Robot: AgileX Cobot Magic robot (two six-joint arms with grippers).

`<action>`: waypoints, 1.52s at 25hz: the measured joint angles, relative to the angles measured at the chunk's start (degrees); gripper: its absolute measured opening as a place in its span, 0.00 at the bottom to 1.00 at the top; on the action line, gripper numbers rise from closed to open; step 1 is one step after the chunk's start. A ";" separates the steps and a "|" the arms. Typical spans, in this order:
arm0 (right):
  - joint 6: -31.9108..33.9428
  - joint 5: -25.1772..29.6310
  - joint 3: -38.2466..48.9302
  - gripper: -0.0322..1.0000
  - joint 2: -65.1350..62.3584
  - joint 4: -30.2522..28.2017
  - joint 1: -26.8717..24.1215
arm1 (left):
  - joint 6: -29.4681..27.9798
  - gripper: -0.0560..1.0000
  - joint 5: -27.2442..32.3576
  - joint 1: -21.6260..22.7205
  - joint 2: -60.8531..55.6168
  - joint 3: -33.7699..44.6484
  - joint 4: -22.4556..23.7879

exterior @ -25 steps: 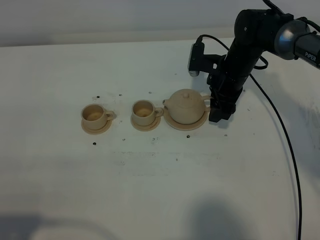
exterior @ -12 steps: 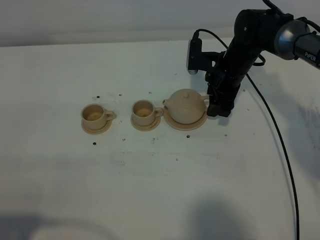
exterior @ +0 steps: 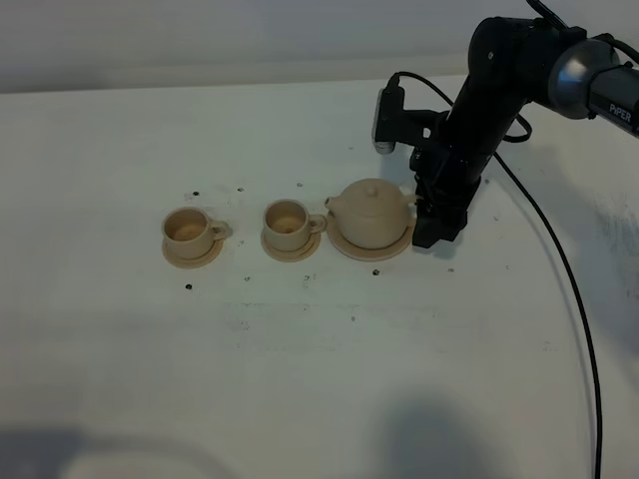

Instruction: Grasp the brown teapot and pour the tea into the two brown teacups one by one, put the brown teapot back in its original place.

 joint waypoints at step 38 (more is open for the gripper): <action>35.69 4.47 0.00 0.56 -0.92 -0.28 6.41 | 0.06 0.50 0.00 0.00 0.00 0.00 0.00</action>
